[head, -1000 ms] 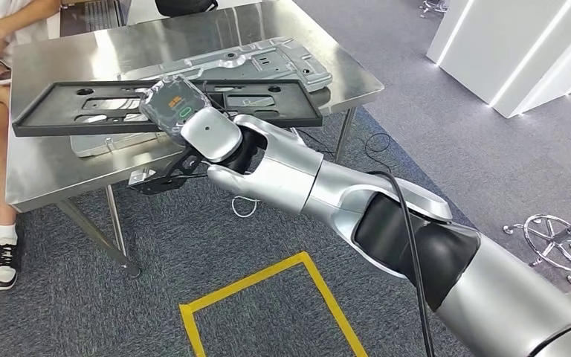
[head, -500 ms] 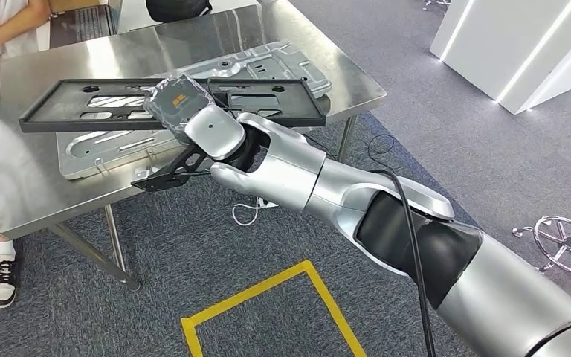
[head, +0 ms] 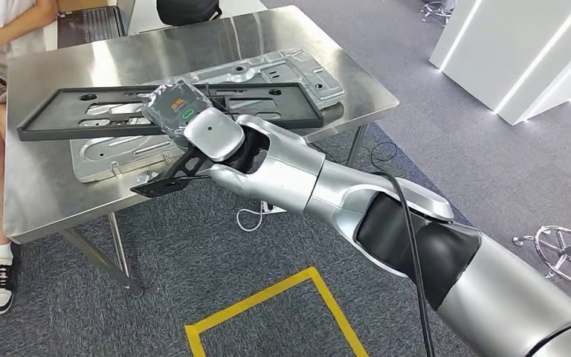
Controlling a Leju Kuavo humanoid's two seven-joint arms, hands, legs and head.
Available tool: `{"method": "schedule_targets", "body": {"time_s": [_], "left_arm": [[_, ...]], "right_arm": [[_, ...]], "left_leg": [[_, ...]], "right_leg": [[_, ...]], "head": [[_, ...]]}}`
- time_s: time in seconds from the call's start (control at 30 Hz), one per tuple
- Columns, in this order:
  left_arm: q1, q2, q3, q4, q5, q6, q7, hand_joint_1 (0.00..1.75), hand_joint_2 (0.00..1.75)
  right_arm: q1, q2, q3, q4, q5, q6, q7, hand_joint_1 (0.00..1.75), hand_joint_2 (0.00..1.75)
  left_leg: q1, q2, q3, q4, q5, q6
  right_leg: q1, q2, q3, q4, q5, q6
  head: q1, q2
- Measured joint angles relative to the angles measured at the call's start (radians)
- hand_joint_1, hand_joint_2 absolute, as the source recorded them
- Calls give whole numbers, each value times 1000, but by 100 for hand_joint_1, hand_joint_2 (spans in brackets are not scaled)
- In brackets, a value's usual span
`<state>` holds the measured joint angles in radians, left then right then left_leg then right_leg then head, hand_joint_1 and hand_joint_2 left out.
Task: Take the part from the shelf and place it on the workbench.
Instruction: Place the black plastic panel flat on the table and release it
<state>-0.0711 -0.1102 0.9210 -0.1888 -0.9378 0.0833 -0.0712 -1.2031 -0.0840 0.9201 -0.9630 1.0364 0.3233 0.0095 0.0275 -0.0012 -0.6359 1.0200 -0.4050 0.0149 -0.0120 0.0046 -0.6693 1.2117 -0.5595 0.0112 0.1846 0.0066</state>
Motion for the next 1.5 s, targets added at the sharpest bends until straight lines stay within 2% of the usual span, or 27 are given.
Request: {"method": "schedule_targets", "body": {"time_s": [0.03, 0.07, 0.1, 0.17, 0.23, 0.33, 0.4, 0.47, 0.53, 0.57, 0.6, 0.63, 0.7, 0.73, 0.8, 0.87, 0.93, 0.97, 1.03, 1.07, 1.1, 1.13, 1.2, 1.27, 1.33, 1.43, 1.5], "left_arm": [[0, 0, 0, 0, -2, 1, 2, 0, 175], [-1, 0, 1, 0, -5, 2, 3, 0, 175], [-1, 0, 2, 0, -9, 2, 5, 0, 175], [-1, 0, 2, 0, -16, 2, 5, 0, 175], [-1, -5, 2, 0, -21, 0, 5, 0, 175], [-2, -9, 2, 0, -28, -1, 5, 0, 175], [-1, -10, 2, 0, -31, 0, 5, 0, 175], [-2, -11, 2, 0, -33, 0, 6, 0, 175], [-2, -10, 2, 0, -35, 0, 6, 0, 175], [-2, -10, 2, 0, -35, 0, 6, 0, 175], [-1, -10, 2, 0, -36, 0, 7, 0, 175], [0, -9, 2, 0, -36, 0, 7, 0, 175], [0, -9, 3, 0, -38, 0, 6, 0, 175], [0, -8, 3, 0, -38, 0, 6, 0, 175], [-1, -8, 4, 0, -39, 0, 7, 0, 175], [-1, -8, 4, 0, -40, 0, 9, 0, 175], [0, -8, 5, 0, -43, 1, 12, 0, 175], [0, -8, 5, 0, -44, 1, 12, 0, 175], [-1, -8, 5, 0, -47, 1, 14, 0, 175], [-2, -8, 6, 0, -48, 1, 14, 0, 175], [-1, -8, 6, 0, -48, 1, 14, 0, 175], [-1, -7, 7, 0, -48, 1, 15, 0, 175], [1, -8, 7, 0, -48, 1, 16, 0, 175], [-1, -9, 8, 0, -49, 0, 16, 0, 175], [-2, -11, 10, 0, -50, -2, 15, 0, 175], [-2, -11, 12, 0, -52, -2, 15, 0, 175], [-3, -11, 13, 0, -55, -2, 14, 0, 175]], "right_arm": [[0, -2, 0, 0, -3, 2, 0, 175, 175], [0, -4, 0, 0, -7, 4, -1, 175, 175], [0, -6, 0, 0, -11, 7, -2, 175, 175], [-5, -12, 0, 0, -17, 13, -4, 175, 175], [-15, -16, 0, 0, -20, 17, -4, 175, 175], [-27, -20, 0, 0, -24, 19, -5, 175, 175], [-29, -23, 0, -1, -26, 19, -5, 175, 175], [-34, -24, 0, -2, -27, 19, -5, 175, 175], [-36, -24, 1, -1, -28, 19, -5, 175, 175], [-33, -24, 2, -1, -29, 19, -6, 175, 175], [-31, -24, 3, -1, -31, 19, -6, 175, 175], [-30, -24, 3, -1, -32, 19, -6, 175, 175], [-31, -24, 4, 0, -33, 19, -5, 175, 175], [-33, -24, 4, 0, -34, 19, -4, 175, 175], [-35, -25, 6, 0, -35, 19, -4, 175, 175], [-35, -25, 8, 0, -38, 18, -4, 175, 175], [-36, -27, 8, 1, -42, 18, -3, 175, 175], [-37, -28, 8, 1, -43, 17, -3, 175, 175], [-36, -30, 10, 2, -43, 17, -3, 175, 175], [-32, -30, 12, 2, -44, 17, -3, 175, 175], [-28, -32, 14, 3, -44, 17, -3, 175, 175], [-25, -33, 16, 3, -45, 16, -3, 175, 175], [-24, -36, 17, 4, -45, 16, -3, 175, 175], [-30, -38, 17, 4, -46, 15, -2, 175, 175], [-35, -39, 18, 4, -47, 15, -2, 175, 175], [-37, -43, 17, 3, -50, 14, -1, 175, 175], [-41, -46, 17, 3, -51, 14, -1, 175, 175]], "left_leg": [[-2, 0, 2, 0, -2, 3], [-4, 0, 4, 1, -5, 5], [-6, -2, 7, 1, -8, 5], [-10, -5, 18, 1, -15, 5], [-14, -7, 25, 1, -20, 1], [-12, -5, 28, -4, -24, -11], [-12, -4, 29, 5, -35, -19], [-11, -4, -5, 83, -79, -25], [-10, -3, -73, 217, -134, -32], [-9, -3, -101, 265, -143, -36], [-9, -3, -111, 274, -130, -38], [-8, -3, -102, 243, -99, -40], [-7, -2, -47, 110, -22, -37], [-8, -2, -20, 52, -3, -33], [-10, -3, 3, 2, -2, -20], [-9, -4, 10, -5, -7, -8], [-6, -4, 22, -10, -10, 3], [-5, -4, 27, -12, -12, 7], [-5, -3, 33, -11, -20, 12], [-5, -4, 36, -10, -24, 13], [-5, -4, 41, -9, -30, 13], [-5, -5, 46, -6, -36, 12], [-5, -7, 60, -3, -50, 8], [-5, -7, 70, -7, -59, 0], [-6, -5, 76, -7, -58, -12], [-6, -3, 73, 26, -71, -26], [-5, -2, 21, 124, -116, -31]], "right_leg": [[0, 0, -36, 61, -19, 1], [-1, 0, -61, 95, -19, 0], [0, 0, -66, 91, 0, -3], [5, 0, -21, -23, 79, -18], [15, -2, 34, -144, 127, -38], [23, -2, 53, -187, 129, -49], [16, -3, 68, -205, 134, -53], [7, -5, 83, -222, 139, -56], [7, -5, 89, -223, 135, -59], [8, -4, 92, -222, 132, -59], [8, -3, 95, -220, 127, -58], [7, -2, 99, -216, 122, -56], [8, -1, 106, -206, 107, -49], [10, -1, 106, -200, 99, -44], [14, 1, 105, -191, 91, -33], [16, 1, 105, -187, 89, -23], [13, 1, 89, -147, 70, -13], [11, 0, 65, -102, 51, -8], [7, 0, -13, 24, 3, 0], [5, 0, -48, 71, -7, 3], [3, -1, -70, 89, 0, 4], [2, -1, -74, 71, 27, 3], [2, -2, -36, -51, 117, -6], [11, -5, 2, -156, 159, -21], [20, -6, 16, -191, 155, -33], [14, -5, 49, -209, 153, -50], [12, -5, 65, -213, 145, -59]], "head": [[0, 0], [0, 0], [0, 0], [0, 0], [0, 0], [0, 0], [0, 0], [-1, 0], [-1, 0], [-1, 0], [-1, 0], [-1, 0], [-1, 0], [-1, 0], [-1, 0], [-1, 0], [-1, 0], [-1, 0], [-1, 0], [-1, 0], [-1, 0], [-1, 0], [-1, 0], [-1, 0], [0, 0], [-1, 0], [-1, 0]]}}
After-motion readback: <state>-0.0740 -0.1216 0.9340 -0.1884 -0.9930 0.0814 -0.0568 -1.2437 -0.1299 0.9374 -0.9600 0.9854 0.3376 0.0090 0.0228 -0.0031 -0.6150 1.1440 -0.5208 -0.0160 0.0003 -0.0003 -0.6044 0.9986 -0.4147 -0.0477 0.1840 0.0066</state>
